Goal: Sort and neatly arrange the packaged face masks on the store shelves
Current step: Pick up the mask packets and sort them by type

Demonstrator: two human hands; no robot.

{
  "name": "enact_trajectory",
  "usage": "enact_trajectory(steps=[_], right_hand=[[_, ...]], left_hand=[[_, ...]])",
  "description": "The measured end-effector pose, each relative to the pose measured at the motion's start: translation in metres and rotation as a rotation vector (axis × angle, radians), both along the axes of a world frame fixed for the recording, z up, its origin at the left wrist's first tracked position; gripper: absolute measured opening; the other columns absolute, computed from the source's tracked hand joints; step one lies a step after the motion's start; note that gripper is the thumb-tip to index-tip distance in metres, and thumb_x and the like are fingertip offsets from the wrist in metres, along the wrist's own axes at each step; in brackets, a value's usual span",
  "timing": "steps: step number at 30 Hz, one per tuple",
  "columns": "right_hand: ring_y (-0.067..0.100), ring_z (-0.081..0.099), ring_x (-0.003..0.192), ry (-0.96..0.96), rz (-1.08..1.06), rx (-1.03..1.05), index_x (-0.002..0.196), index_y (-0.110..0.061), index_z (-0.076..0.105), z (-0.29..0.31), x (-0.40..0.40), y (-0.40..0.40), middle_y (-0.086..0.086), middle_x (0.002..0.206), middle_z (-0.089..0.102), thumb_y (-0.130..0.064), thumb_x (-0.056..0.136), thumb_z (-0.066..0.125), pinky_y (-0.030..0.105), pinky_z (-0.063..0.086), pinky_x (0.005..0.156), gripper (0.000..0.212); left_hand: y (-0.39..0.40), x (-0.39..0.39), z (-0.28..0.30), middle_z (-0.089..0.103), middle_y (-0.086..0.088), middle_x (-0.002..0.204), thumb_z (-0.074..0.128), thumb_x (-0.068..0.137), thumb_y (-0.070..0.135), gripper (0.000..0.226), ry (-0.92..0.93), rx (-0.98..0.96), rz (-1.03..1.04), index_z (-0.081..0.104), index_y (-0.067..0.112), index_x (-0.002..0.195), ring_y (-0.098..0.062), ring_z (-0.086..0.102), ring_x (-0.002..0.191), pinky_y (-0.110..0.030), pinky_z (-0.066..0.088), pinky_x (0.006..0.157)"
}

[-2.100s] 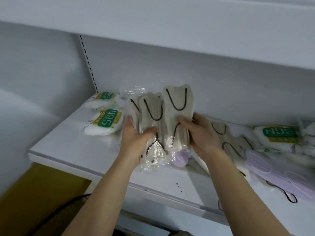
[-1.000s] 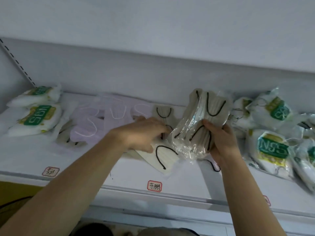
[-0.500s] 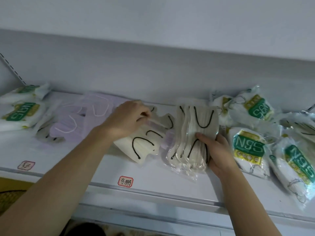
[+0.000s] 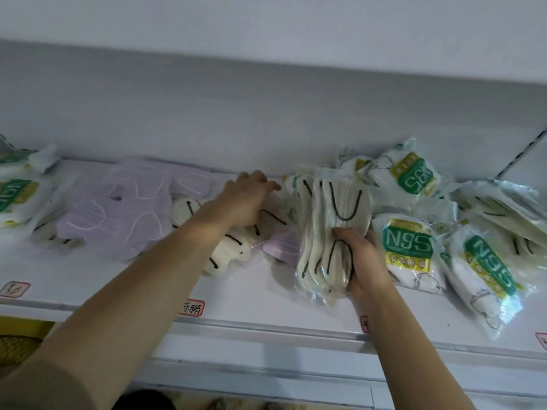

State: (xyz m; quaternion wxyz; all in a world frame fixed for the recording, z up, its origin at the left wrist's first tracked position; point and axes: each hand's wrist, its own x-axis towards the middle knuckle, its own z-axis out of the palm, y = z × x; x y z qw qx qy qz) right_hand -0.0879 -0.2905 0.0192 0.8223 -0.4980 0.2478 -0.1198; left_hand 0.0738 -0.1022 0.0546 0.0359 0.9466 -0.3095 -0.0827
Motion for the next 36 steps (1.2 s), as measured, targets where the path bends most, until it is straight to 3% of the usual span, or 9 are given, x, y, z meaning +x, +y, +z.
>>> enact_trajectory(steps=[5,9,12,16,20,24,28,30,36], right_hand=[[0.044,0.072,0.102,0.001,-0.004,0.008,0.117,-0.008,0.068,0.002,-0.001,0.002,0.023,0.109,0.074,0.003,0.089,0.063,0.063,0.056,0.092,0.031],[0.041,0.073,0.101,0.004,0.002,0.016,0.119,-0.006,0.066,0.005,-0.004,0.002,0.021,0.108,0.075,0.004,0.091,0.063,0.057,0.058,0.091,0.03],[0.037,0.074,0.096,-0.008,0.001,-0.001,0.117,-0.006,0.067,0.006,-0.004,0.003,0.018,0.104,0.076,0.004,0.091,0.063,0.054,0.06,0.087,0.028],[0.034,0.075,0.093,-0.005,-0.005,-0.015,0.117,-0.007,0.066,0.007,-0.003,0.005,0.016,0.102,0.077,0.004,0.091,0.064,0.047,0.061,0.079,0.028],[0.036,0.074,0.102,-0.035,0.035,-0.056,0.121,-0.007,0.065,0.015,-0.001,0.011,0.015,0.107,0.077,0.002,0.093,0.065,0.05,0.06,0.087,0.029],[0.028,0.073,0.109,-0.168,0.032,0.054,0.133,-0.006,0.06,0.045,0.003,0.031,0.012,0.119,0.075,0.0,0.093,0.064,0.044,0.061,0.091,0.041],[0.033,0.07,0.114,-0.225,0.104,0.166,0.134,-0.006,0.061,0.07,0.001,0.057,0.016,0.124,0.072,-0.01,0.082,0.069,0.052,0.056,0.097,0.053],[0.035,0.07,0.113,-0.204,0.1,0.143,0.131,-0.003,0.062,0.072,-0.005,0.07,0.018,0.122,0.073,-0.009,0.081,0.069,0.052,0.055,0.097,0.051],[0.031,0.076,0.099,-0.064,-0.084,-0.093,0.115,-0.007,0.067,0.061,-0.049,0.064,0.013,0.104,0.078,-0.003,0.094,0.067,0.047,0.061,0.085,0.021]], left_hand=[[-0.012,0.015,0.003,0.05,0.007,0.138,0.066,0.077,0.018,0.073,0.057,0.178,-0.119,0.04,0.038,0.142,-0.026,0.044,0.13,-0.046,0.04,0.1],[-0.008,0.031,0.008,0.058,0.008,0.106,0.078,0.071,0.032,0.085,0.016,0.203,-0.162,0.032,0.041,0.142,-0.025,0.047,0.119,-0.05,0.034,0.105],[0.0,0.033,0.038,0.055,0.009,0.092,0.079,0.084,0.024,0.068,-0.122,0.095,-0.177,0.044,0.029,0.143,-0.022,0.049,0.117,-0.048,0.024,0.107],[0.039,0.031,0.094,0.063,0.004,0.093,0.073,0.091,0.029,0.022,-0.299,-0.017,-0.099,0.068,0.024,0.113,-0.027,0.059,0.104,-0.04,0.037,0.088],[0.085,0.011,0.129,0.06,-0.009,0.079,0.074,0.091,0.031,0.03,-0.234,-0.353,0.025,0.06,0.006,0.083,-0.029,0.059,0.078,-0.034,0.037,0.066],[0.104,-0.035,0.116,0.049,0.012,0.064,0.077,0.09,0.025,0.03,-0.01,-0.736,0.193,0.051,0.018,0.076,-0.003,0.042,0.057,-0.025,0.03,0.056],[0.091,-0.074,0.073,0.071,-0.009,0.087,0.09,0.076,0.018,0.036,0.183,-1.106,0.387,0.061,0.009,0.095,-0.01,0.064,0.073,-0.03,0.051,0.066],[0.072,-0.093,0.056,0.076,-0.009,0.094,0.094,0.068,0.01,0.046,0.324,-1.306,0.443,0.063,0.013,0.102,-0.019,0.074,0.084,-0.038,0.062,0.071],[0.007,-0.133,0.034,0.069,0.001,0.076,0.076,0.09,0.01,0.013,0.408,-1.324,0.331,0.065,0.016,0.091,0.01,0.062,0.067,-0.012,0.045,0.062]])
